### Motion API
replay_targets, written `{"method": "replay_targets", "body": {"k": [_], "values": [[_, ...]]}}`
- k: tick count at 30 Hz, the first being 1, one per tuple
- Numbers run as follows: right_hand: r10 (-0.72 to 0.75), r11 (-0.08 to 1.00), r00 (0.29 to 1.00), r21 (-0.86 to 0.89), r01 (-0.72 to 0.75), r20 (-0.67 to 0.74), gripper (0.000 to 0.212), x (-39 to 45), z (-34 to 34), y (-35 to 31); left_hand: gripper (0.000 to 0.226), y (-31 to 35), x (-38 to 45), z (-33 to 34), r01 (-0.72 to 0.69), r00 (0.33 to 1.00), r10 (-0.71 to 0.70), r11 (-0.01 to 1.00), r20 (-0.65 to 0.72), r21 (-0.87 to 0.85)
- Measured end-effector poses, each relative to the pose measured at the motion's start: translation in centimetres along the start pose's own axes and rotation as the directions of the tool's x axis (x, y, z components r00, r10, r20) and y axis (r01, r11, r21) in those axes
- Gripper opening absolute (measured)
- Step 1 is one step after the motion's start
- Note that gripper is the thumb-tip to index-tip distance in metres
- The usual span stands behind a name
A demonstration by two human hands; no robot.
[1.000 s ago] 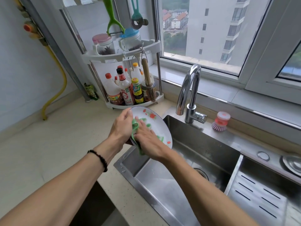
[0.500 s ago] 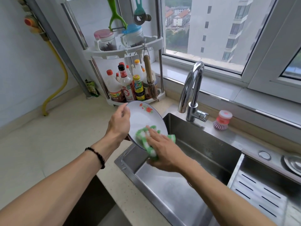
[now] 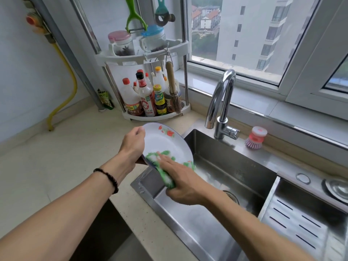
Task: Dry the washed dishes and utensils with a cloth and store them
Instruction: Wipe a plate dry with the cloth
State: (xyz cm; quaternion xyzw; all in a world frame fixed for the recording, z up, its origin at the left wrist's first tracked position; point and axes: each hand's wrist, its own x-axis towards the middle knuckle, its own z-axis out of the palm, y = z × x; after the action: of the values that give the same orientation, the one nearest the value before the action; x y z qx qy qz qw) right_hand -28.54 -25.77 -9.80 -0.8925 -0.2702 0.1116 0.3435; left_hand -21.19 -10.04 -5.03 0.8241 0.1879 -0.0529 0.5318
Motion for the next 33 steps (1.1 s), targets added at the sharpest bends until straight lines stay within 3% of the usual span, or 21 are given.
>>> {"method": "replay_targets", "body": {"k": [4, 6, 9, 12, 14, 18, 22, 25, 28, 30, 33], "values": [[0.075, 0.980, 0.997, -0.186, -0.071, 0.016, 0.077, 0.6, -0.9, 2.5, 0.027, -0.4, 0.0, -0.1, 0.041, 0.999, -0.042, 0.998, -0.013, -0.056], [0.056, 0.990, 0.998, -0.133, -0.054, 0.011, 0.080, 0.9, -0.4, 1.4, 0.029, -0.4, 0.1, -0.3, 0.040, 0.998, -0.043, 0.997, -0.042, -0.073], [-0.042, 0.993, 0.999, -0.108, 0.044, 0.020, 0.082, 0.5, 0.1, 1.1, 0.028, 0.0, 0.4, -1.1, -0.006, 1.000, 0.007, 1.000, 0.028, -0.024], [0.032, 0.955, 0.999, -0.296, -0.026, 0.014, 0.076, 0.3, -0.9, 3.9, 0.026, 0.4, 0.5, -2.1, -0.027, 0.997, 0.029, 0.999, 0.071, -0.023], [0.040, 0.945, 0.999, -0.325, -0.047, -0.027, 0.070, 0.4, -0.5, 3.4, 0.026, 0.4, 0.7, -2.2, -0.019, 0.998, 0.020, 1.000, 0.057, -0.016], [-0.073, 0.988, 0.993, -0.144, 0.060, -0.089, 0.070, 0.1, 2.3, 1.1, 0.030, 0.4, 0.7, -2.4, -0.016, 0.995, 0.012, 0.999, 0.100, 0.034], [-0.126, 0.943, 0.968, -0.329, 0.048, -0.218, 0.061, -0.6, 2.7, 4.7, 0.029, 0.8, 0.9, -3.7, 0.062, 0.970, -0.078, 0.995, 0.231, 0.075], [-0.177, 0.899, 0.921, -0.438, 0.008, -0.346, 0.050, -0.6, 3.4, 4.1, 0.038, 1.1, 0.6, -4.2, 0.170, 0.963, -0.167, 0.985, 0.214, 0.002], [-0.074, 0.934, 0.871, -0.340, -0.110, -0.485, 0.037, 0.9, 3.6, 1.9, 0.034, 0.6, -0.9, -3.1, 0.064, 0.991, -0.051, 0.992, 0.125, -0.106], [0.023, 0.950, 0.834, -0.249, -0.191, -0.552, 0.031, 2.4, 2.8, 0.3, 0.049, -0.3, -2.1, -1.4, -0.081, 0.994, 0.087, 0.992, 0.068, -0.097], [0.048, 0.992, 0.803, -0.068, -0.110, -0.594, 0.040, 3.3, 2.5, -2.5, 0.064, -0.9, -2.7, 0.7, -0.228, 0.969, 0.220, 0.971, -0.111, -0.068]]}}
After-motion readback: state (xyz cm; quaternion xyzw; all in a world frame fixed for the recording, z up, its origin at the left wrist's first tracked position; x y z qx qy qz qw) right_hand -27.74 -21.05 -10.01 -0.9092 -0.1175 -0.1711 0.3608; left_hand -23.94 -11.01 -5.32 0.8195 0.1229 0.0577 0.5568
